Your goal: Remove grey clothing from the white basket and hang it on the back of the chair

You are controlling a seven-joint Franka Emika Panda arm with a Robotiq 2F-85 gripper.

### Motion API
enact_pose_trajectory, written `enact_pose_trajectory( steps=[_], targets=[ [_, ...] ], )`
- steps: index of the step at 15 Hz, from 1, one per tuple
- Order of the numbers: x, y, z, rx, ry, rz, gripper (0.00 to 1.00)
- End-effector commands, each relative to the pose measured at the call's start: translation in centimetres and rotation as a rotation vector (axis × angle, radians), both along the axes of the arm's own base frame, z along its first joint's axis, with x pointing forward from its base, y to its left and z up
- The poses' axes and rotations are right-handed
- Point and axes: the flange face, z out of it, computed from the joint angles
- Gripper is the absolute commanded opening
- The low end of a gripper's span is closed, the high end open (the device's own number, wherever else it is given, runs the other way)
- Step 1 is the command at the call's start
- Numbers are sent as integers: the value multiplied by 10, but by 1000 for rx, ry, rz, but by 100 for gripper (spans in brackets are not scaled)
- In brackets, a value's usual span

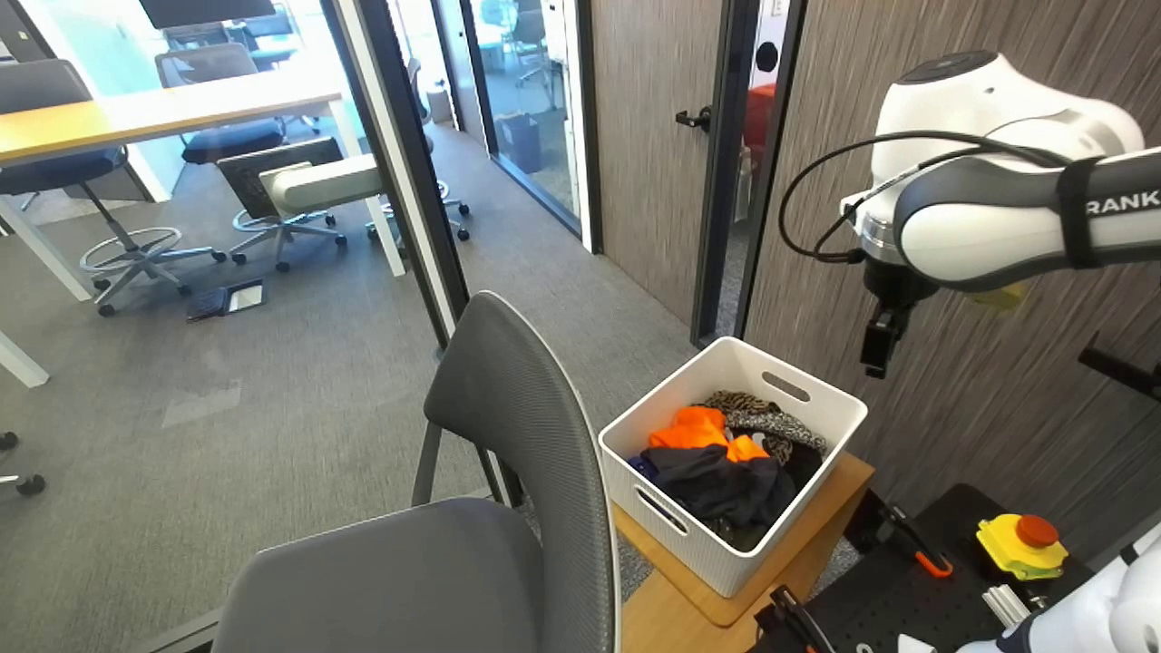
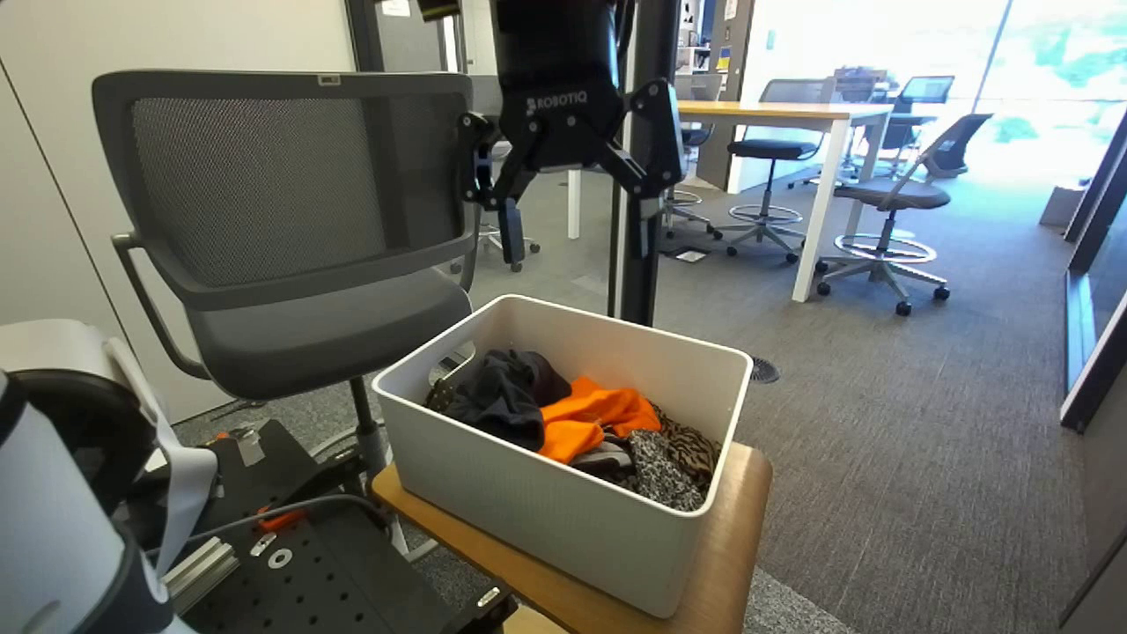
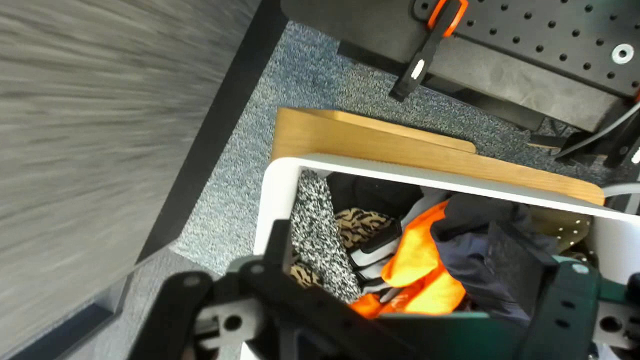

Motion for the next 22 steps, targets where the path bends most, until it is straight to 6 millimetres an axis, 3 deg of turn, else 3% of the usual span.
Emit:
enact_pose_trajectory(
  steps=[1,6,13,22],
  targets=[
    [23,23,-28,56,-70,136,100],
    [46,47,-78,166,-95,280,100],
    [68,72,-155,253,-1,510,100],
    [89,90,-222,359,77,595,100]
  ],
)
